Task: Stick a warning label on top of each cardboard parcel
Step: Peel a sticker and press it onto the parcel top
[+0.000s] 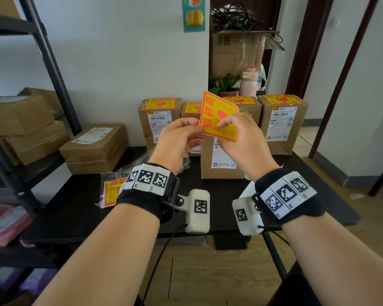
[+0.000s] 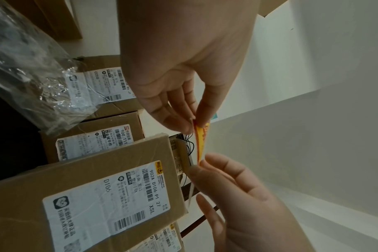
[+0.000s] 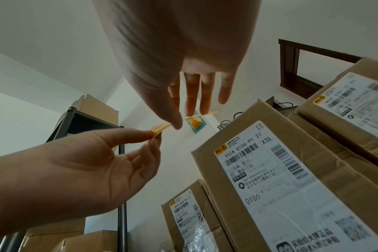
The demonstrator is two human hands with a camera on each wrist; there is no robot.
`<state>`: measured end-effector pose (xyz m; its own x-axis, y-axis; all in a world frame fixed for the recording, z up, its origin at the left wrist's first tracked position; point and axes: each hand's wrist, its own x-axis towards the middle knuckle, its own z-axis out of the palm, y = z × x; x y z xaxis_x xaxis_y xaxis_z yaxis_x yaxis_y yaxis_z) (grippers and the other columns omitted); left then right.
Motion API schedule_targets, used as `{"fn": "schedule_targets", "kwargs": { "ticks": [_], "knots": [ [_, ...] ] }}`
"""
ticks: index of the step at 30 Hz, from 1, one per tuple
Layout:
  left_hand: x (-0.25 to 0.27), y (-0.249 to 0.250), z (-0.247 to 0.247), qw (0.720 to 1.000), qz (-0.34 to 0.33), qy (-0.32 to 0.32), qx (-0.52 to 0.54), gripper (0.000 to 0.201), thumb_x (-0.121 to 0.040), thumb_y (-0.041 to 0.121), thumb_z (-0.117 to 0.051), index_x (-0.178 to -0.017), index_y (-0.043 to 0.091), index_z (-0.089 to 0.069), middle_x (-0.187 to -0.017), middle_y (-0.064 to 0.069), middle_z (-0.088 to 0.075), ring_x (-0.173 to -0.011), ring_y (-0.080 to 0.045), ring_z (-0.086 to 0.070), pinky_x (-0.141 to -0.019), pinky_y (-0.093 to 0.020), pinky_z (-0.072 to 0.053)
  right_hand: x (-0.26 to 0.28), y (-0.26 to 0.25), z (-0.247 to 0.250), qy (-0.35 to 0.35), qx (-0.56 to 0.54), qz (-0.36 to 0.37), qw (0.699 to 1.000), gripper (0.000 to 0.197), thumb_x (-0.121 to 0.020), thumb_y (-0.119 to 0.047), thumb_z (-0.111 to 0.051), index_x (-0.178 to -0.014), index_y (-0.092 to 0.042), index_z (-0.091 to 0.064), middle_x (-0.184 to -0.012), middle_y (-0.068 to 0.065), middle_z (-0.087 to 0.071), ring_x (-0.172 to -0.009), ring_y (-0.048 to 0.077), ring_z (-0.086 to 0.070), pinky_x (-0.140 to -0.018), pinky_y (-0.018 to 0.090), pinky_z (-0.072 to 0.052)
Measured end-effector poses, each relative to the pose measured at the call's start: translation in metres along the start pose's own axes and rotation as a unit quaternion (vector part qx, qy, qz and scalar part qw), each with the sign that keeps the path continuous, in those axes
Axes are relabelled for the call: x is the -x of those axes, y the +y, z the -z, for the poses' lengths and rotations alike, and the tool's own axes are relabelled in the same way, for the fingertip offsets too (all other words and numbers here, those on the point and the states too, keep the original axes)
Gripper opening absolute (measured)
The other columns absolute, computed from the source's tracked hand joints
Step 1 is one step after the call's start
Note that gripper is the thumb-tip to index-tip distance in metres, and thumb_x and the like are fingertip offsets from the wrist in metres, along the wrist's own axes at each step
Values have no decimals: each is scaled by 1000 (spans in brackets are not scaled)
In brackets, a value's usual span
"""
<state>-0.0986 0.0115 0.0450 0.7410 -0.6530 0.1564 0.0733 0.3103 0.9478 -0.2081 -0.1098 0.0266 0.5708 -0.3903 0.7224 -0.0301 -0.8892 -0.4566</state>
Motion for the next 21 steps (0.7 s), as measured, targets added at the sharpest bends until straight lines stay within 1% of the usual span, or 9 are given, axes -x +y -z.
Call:
{"fn": "schedule_targets", "kwargs": {
  "ticks": [3,5,7,9,10,12,15,18,21],
  "knots": [
    [1,-1,1,1000,-4,3,10,17,-87,-7,-61,-99,6,-60,-87,-11,-70,-67,-14,-67,-64,-22,-58,0,5,-1,30,-4,-25,999,24,-85,-13,-66,-107,-21,-61,-113,-6,-54,-110,11,-52,-93,36,-48],
    [2,-2,1,999,-9,5,32,17,-87,-8,-61,-96,6,-60,-87,-11,-70,-69,-16,-68,-68,-23,-59,0,6,-3,43,-38,-87,995,27,-90,-16,-61,-116,-22,-58,-117,-7,-51,-111,9,-52,-99,34,-47],
    [2,-2,1,999,-14,8,47,17,-87,-9,-60,-93,7,-59,-90,-13,-70,-72,-18,-69,-70,-25,-59,-1,1,-3,44,-91,-169,980,32,-94,-26,-57,-126,-25,-51,-122,-7,-50,-113,8,-51,-100,35,-47],
    [1,-3,0,999,-24,10,47,17,-87,-9,-60,-91,7,-59,-94,-14,-70,-76,-19,-70,-72,-25,-59,-1,-4,-3,41,-159,-234,958,44,-96,-36,-54,-137,-26,-42,-123,-7,-52,-106,5,-54,-89,29,-49],
    [0,-3,0,999,-29,11,43,16,-87,-9,-60,-92,7,-59,-95,-15,-70,-78,-19,-71,-73,-26,-59,-1,-8,-2,39,-186,-249,950,49,-96,-38,-53,-141,-26,-38,-119,-7,-55,-101,3,-56,-83,24,-48],
    [0,-3,-3,999,-34,9,31,15,-87,-8,-61,-94,4,-59,-95,-16,-70,-79,-20,-71,-74,-27,-59,-1,-12,-3,33,-201,-226,953,53,-96,-35,-55,-145,-30,-36,-106,-6,-63,-94,4,-61,-79,22,-49],
    [2,-1,-6,999,-31,-7,11,13,-86,-8,-62,-91,4,-59,-92,-16,-71,-75,-21,-71,-72,-27,-60,-2,-15,-8,20,-186,-163,969,43,-95,-26,-59,-137,-31,-51,-94,-5,-69,-89,7,-67,-79,21,-53],
    [4,1,-7,1000,-13,-13,-20,12,-85,-6,-64,-85,6,-61,-84,-14,-70,-71,-20,-69,-66,-26,-59,-2,-15,-10,35,-204,-162,965,27,-93,-16,-63,-118,-22,-67,-94,-6,-69,-92,7,-67,-77,14,-51],
    [4,1,-5,998,-1,-12,-59,8,-86,0,-67,-87,7,-63,-80,-9,-67,-68,-17,-65,-62,-24,-57,-1,-15,-9,53,-279,-203,937,20,-88,-9,-67,-104,-20,-71,-94,-2,-72,-94,10,-69,-87,24,-54]
  ]
}}
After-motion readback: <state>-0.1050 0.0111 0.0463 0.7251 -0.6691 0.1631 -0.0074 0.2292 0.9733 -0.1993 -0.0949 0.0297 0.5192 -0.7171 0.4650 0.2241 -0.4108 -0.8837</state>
